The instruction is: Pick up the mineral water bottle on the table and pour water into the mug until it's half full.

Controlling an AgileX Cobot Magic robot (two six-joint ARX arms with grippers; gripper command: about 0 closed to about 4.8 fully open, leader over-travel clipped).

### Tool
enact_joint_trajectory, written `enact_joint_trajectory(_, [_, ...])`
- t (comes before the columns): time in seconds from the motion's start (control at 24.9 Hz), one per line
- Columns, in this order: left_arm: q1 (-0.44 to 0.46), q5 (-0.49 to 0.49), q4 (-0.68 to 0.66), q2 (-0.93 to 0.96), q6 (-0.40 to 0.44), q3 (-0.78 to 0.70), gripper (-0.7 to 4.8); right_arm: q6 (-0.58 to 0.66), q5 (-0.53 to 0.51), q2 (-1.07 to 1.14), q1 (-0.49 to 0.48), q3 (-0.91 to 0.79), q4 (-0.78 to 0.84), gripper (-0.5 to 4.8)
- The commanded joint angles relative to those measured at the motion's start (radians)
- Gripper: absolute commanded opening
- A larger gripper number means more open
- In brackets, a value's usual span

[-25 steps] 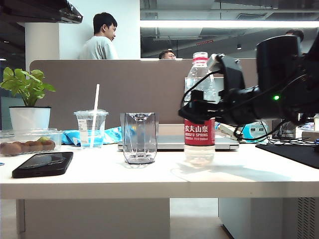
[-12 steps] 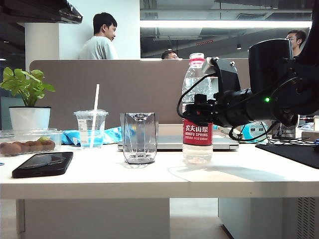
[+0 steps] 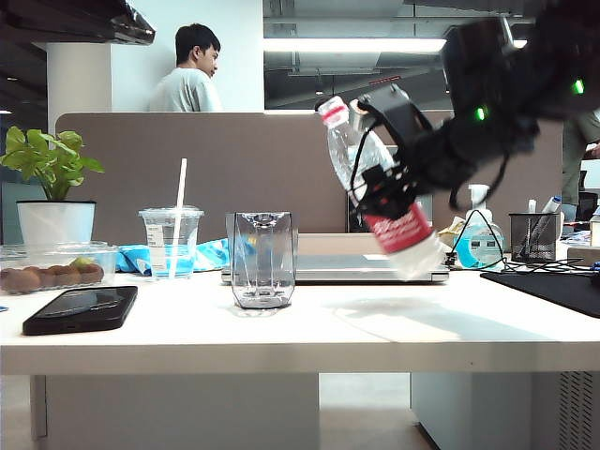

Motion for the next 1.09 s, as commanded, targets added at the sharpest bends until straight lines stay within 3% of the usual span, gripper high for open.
enact_joint_trajectory(0.04, [0.0, 0.002, 0.006, -0.002, 0.0, 0.003, -0.04, -0.26, 0.095, -0.028, 0.027, 0.063, -0.06, 2.44])
enact_joint_trajectory(0.16, [0.0, 0.002, 0.006, -0.002, 0.0, 0.003, -0.04, -0.464, 0.201, -0.028, 0.06, 0.126, -0.127, 2.44])
enact_joint_trajectory(0.44, [0.0, 0.002, 0.007, -0.002, 0.0, 0.003, -0.04, -0.625, 0.26, -0.028, 0.074, 0.137, -0.136, 2.43])
enact_joint_trajectory(0.68, [0.0, 0.002, 0.007, -0.002, 0.0, 0.003, -0.04, -0.785, 0.262, -0.027, 0.076, 0.137, -0.141, 2.43])
enact_joint_trajectory(1.09, [0.0, 0.002, 0.006, -0.002, 0.0, 0.003, -0.04, -0.949, 0.262, -0.027, 0.075, 0.137, -0.141, 2.43])
